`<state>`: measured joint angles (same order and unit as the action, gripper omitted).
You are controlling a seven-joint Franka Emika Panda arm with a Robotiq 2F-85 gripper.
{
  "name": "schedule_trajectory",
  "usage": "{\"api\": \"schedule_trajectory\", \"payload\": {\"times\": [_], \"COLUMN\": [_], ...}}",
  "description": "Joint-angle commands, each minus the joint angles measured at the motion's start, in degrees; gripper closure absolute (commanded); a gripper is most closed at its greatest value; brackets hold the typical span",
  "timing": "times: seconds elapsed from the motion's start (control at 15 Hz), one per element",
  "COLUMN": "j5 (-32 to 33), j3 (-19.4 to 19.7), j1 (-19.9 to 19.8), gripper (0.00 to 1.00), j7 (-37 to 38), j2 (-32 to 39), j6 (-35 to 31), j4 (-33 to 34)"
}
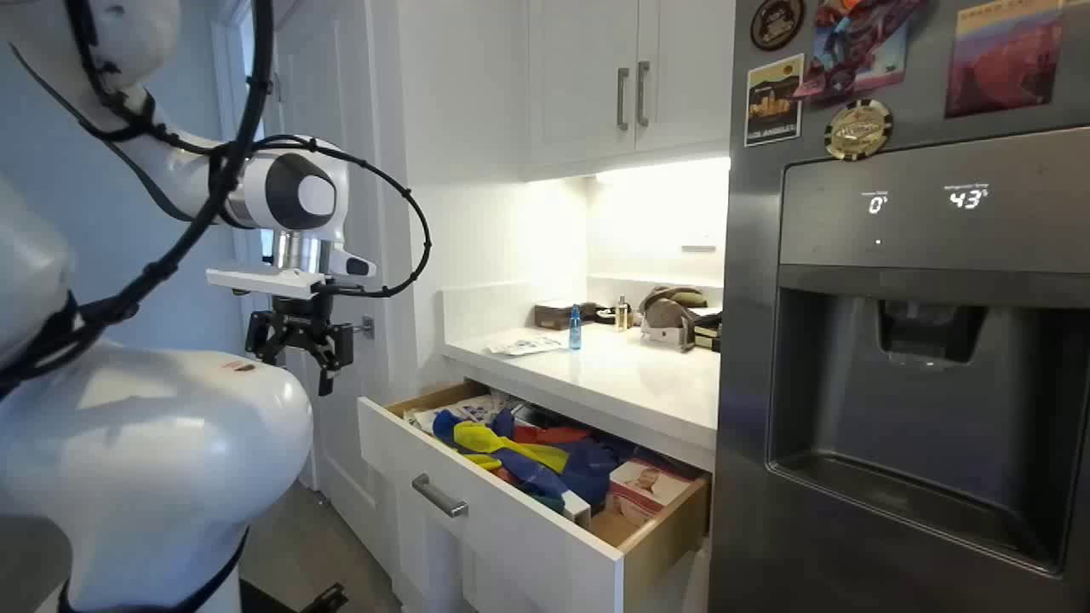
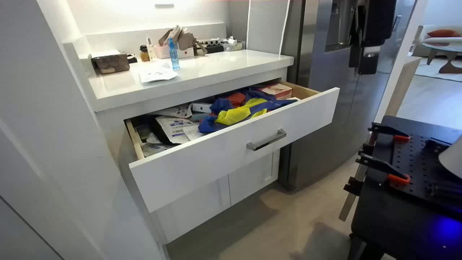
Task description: Close the drawer
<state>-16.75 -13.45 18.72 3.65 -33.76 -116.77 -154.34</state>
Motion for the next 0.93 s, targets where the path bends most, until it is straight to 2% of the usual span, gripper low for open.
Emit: {"api": "schedule_trajectory", "payload": {"times": [0.0,0.33,0.4,0.6,0.87], "j5": [0.0,0.0,2.3,7.2,5.8], "j3": [0.0,0.0,-1.5,-5.1,-5.8], "j1": [-0.1,-0.1,-0.9,-3.9,-6.8], "gripper": [0.0,0.0,0.0,0.0,0.0], "j7": [0.0,0.0,1.4,9.9,20.5], "j2": [0.0,0.0,0.2,1.6,5.0], "j6": [0.2,0.2,-1.5,-8.7,-16.5], "j4": [0.1,0.1,-0.1,-0.5,-0.8]}}
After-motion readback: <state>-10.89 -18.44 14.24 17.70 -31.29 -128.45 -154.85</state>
